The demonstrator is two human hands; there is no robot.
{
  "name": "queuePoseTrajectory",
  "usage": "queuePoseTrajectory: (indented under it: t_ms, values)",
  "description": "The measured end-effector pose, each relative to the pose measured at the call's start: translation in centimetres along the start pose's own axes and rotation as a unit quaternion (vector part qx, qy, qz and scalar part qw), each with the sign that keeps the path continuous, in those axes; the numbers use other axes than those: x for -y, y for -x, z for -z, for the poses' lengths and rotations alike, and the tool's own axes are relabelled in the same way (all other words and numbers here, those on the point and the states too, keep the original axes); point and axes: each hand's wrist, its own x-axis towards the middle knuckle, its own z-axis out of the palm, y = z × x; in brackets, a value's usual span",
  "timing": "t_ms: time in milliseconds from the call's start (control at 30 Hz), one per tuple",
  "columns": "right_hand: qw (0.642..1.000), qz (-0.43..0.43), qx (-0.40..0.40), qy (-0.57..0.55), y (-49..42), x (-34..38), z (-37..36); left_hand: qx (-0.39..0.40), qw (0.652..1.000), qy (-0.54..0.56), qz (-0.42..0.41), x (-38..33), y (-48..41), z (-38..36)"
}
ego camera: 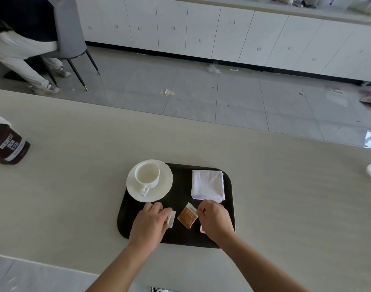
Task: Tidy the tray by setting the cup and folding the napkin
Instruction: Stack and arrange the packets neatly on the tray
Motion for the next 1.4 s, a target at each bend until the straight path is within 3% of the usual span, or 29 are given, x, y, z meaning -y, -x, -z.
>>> queuePoseTrajectory:
  t_ms: [267,367,600,867,1000,1400]
  values:
    - [0.991,-0.047,-0.060,-0.114,0.8,-0.7,1.2,-0.004,0.975,0.135,0.177,-3.1,-1.0,0.0]
    - [0.988,-0.046,-0.064,-0.129,0.8,-1.1,1.5,-0.004,0.966,0.139,0.217,-4.1,-1.1,0.0]
    - [0.992,-0.016,0.035,-0.117,0.9,0.5,-0.4,0.022,0.963,0.157,0.220,-2.1,0.1,-0.2]
    - [0.998,-0.021,0.066,-0.006,-0.1,1.9,-2.1,0.016,0.964,0.188,0.185,-2.7,0.1,-0.2]
    - [0.994,-0.059,0.093,-0.008,-0.7,1.9,-2.3,0.022,0.965,0.193,0.178,-3.1,-0.1,-0.1]
    - [0.994,-0.023,0.110,0.009,-1.6,2.0,-1.8,0.022,0.954,0.206,0.214,-3.7,-0.5,-0.6]
